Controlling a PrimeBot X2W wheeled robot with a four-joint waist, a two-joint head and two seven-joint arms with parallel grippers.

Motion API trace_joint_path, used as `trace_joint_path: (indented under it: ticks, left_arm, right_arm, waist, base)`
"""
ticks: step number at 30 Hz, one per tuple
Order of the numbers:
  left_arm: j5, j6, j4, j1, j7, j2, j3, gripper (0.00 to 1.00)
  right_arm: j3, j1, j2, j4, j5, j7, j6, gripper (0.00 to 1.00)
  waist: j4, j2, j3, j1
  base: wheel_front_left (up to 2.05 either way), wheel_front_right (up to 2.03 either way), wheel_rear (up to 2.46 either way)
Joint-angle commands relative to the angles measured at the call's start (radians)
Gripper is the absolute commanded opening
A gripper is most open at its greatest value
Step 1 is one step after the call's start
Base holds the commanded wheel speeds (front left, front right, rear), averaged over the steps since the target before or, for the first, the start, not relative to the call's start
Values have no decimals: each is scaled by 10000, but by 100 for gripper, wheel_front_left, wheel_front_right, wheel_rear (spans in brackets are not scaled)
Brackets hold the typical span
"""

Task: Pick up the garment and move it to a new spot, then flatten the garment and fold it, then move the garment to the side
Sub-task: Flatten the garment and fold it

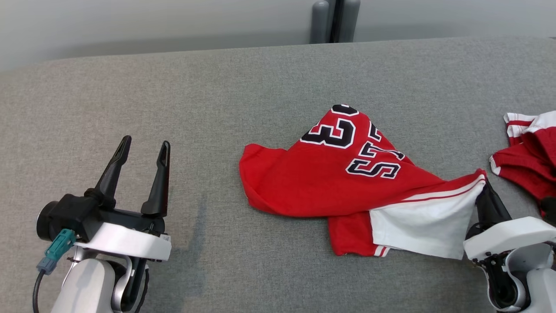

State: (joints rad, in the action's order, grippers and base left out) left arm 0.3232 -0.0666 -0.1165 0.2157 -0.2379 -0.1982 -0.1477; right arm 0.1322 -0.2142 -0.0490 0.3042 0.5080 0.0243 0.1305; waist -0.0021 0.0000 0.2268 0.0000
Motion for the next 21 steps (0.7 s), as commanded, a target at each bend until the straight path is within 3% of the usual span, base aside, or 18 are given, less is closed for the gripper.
trace_joint_path:
  ticks: [1,3,4,5,6,13,17,21]
  left_arm:
    - [-65,44,23,199,9,-38,9,100]
    - [-53,65,25,200,12,-53,-7,100]
    - [-44,76,34,190,18,-70,-2,100]
    - [-35,94,44,177,26,-75,-3,100]
    - [-27,103,46,159,33,-88,0,100]
    - [-2,365,90,-102,40,-65,78,100]
    - [26,601,189,-315,43,-73,188,100]
    - [77,752,277,-500,87,-81,274,100]
  right_arm:
    - [-57,-220,-71,201,-10,-217,3,0]
    - [-229,-402,-127,618,100,-410,3,0]
    - [-299,-470,-180,762,106,-540,3,7]
    - [-363,-524,-215,882,145,-629,3,38]
    - [-435,-547,-273,970,163,-697,3,100]
    - [-192,-230,-778,1354,-435,-1060,3,100]
    - [229,49,-1124,827,-1762,-1483,3,100]
    - [530,189,-777,92,-2759,-1437,9,100]
  waist:
    - [-52,0,63,0]
    - [-80,0,83,0]
    - [-96,0,92,0]
    - [-107,0,96,0]
    - [-117,0,93,0]
    - [-175,0,-124,0]
    - [-227,0,-360,0]
    - [-266,0,-580,0]
  base:
    - [0,0,0]
    - [0,0,0]
    - [0,0,0]
    - [0,0,0]
    - [0,0,0]
    - [0,0,0]
    - [0,0,0]
    - [0,0,0]
